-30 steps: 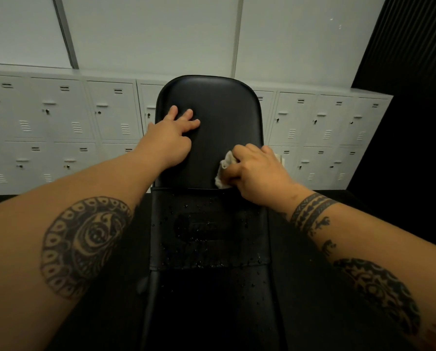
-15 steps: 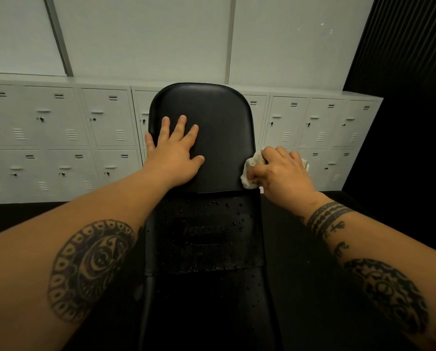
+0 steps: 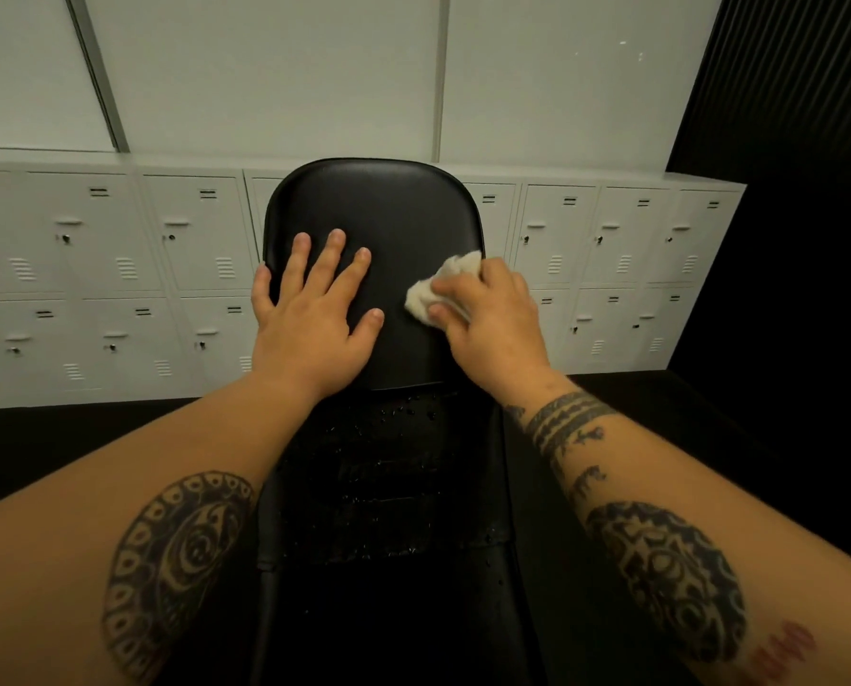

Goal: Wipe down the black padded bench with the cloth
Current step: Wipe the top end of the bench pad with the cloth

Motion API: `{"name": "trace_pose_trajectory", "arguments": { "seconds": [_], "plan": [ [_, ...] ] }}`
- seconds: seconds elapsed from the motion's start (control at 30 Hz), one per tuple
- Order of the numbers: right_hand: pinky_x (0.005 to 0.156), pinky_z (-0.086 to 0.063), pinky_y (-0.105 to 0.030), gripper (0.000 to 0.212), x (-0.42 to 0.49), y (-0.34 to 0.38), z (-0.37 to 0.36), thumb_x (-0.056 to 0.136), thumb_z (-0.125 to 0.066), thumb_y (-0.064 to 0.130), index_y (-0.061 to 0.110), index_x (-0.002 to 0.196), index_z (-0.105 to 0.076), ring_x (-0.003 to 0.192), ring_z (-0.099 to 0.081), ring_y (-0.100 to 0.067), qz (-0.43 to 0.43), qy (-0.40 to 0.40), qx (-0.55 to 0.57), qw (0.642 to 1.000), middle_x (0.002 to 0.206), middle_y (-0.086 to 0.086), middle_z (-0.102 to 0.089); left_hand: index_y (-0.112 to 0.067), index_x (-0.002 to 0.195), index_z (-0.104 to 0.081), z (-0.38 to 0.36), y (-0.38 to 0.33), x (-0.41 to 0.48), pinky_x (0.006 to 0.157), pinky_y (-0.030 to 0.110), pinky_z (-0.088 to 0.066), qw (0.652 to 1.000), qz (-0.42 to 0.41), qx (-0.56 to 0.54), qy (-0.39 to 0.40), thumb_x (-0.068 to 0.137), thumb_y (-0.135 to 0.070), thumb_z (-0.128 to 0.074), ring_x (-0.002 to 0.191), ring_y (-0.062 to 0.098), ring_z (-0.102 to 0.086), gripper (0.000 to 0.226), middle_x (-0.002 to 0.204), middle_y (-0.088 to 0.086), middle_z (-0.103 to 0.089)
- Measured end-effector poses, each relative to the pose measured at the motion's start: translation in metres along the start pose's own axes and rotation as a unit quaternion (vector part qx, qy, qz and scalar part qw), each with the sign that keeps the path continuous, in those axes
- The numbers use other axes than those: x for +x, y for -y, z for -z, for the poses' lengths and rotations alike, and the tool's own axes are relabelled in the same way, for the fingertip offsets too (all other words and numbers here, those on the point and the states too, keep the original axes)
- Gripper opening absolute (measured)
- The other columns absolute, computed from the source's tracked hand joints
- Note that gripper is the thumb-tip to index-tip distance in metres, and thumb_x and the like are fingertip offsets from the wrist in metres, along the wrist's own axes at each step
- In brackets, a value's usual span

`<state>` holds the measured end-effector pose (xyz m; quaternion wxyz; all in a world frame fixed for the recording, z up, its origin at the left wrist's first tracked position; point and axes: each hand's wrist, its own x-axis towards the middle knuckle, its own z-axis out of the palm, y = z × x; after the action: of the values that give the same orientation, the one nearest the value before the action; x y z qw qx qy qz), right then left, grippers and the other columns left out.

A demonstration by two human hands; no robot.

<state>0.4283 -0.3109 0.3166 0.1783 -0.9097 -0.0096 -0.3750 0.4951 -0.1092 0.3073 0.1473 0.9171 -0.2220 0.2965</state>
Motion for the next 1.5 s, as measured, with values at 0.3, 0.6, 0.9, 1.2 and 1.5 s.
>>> {"name": "trace_pose_trajectory", "arguments": {
  "seconds": [0.3, 0.6, 0.9, 1.2, 1.5],
  "plan": [
    [0.103, -0.039, -0.042, 0.027, -0.002, -0.031, -0.003, 0.099, -0.052, 0.040, 0.035, 0.125, -0.049, 0.118, -0.037, -0.018, -0.077, 0.006, 0.050, 0.996, 0.121, 0.003, -0.040, -0.037, 0.162, -0.017, -0.002, -0.001, -0.001, 0.124, 0.058, 0.003, 1.000, 0.000, 0.003, -0.007, 0.100, -0.058, -0.037, 0.158, 0.021, 0.010, 0.068, 0.172, -0.006, -0.002],
    [0.106, -0.023, -0.046, 0.040, 0.101, 0.024, -0.028, 0.103, -0.035, 0.037, 0.026, 0.141, -0.040, 0.134, -0.031, -0.028, -0.120, -0.067, -0.074, 0.988, 0.142, -0.009, -0.037, -0.033, 0.162, -0.011, -0.007, 0.002, 0.000, 0.124, 0.056, 0.003, 1.000, -0.005, -0.008, -0.025, 0.094, -0.061, -0.027, 0.157, 0.016, 0.011, 0.076, 0.172, -0.010, 0.000],
    [0.122, -0.003, -0.043, 0.049, 0.047, 0.040, -0.034, 0.101, -0.037, 0.038, 0.032, 0.150, -0.040, 0.152, -0.011, -0.015, 0.210, 0.055, -0.087, 0.972, 0.160, 0.001, -0.033, -0.024, 0.164, 0.001, -0.009, 0.008, -0.001, 0.126, 0.048, 0.005, 0.992, -0.005, -0.103, -0.067, 0.099, -0.058, -0.015, 0.155, 0.003, 0.009, 0.076, 0.171, -0.011, 0.011],
    [0.111, -0.030, -0.017, 0.032, 0.009, 0.024, 0.004, 0.097, -0.054, 0.012, 0.026, 0.123, -0.068, 0.124, -0.048, 0.003, 0.090, 0.064, 0.152, 0.982, 0.128, 0.013, -0.063, -0.029, 0.163, -0.013, 0.012, 0.004, 0.005, 0.123, 0.035, 0.015, 0.978, 0.051, -0.202, -0.001, 0.102, -0.052, -0.025, 0.154, -0.001, 0.006, 0.067, 0.171, -0.014, -0.004],
    [0.083, -0.056, -0.034, 0.039, 0.044, 0.126, 0.027, 0.101, -0.049, 0.048, 0.022, 0.121, -0.070, 0.097, -0.070, -0.017, -0.275, 0.086, 0.615, 0.734, 0.109, -0.003, -0.074, -0.026, 0.118, -0.067, 0.073, -0.059, 0.023, 0.076, 0.035, -0.055, 0.754, 0.202, -0.623, 0.051, 0.083, -0.076, -0.049, 0.090, 0.014, -0.072, 0.063, 0.098, -0.003, -0.076]
  ]
}}
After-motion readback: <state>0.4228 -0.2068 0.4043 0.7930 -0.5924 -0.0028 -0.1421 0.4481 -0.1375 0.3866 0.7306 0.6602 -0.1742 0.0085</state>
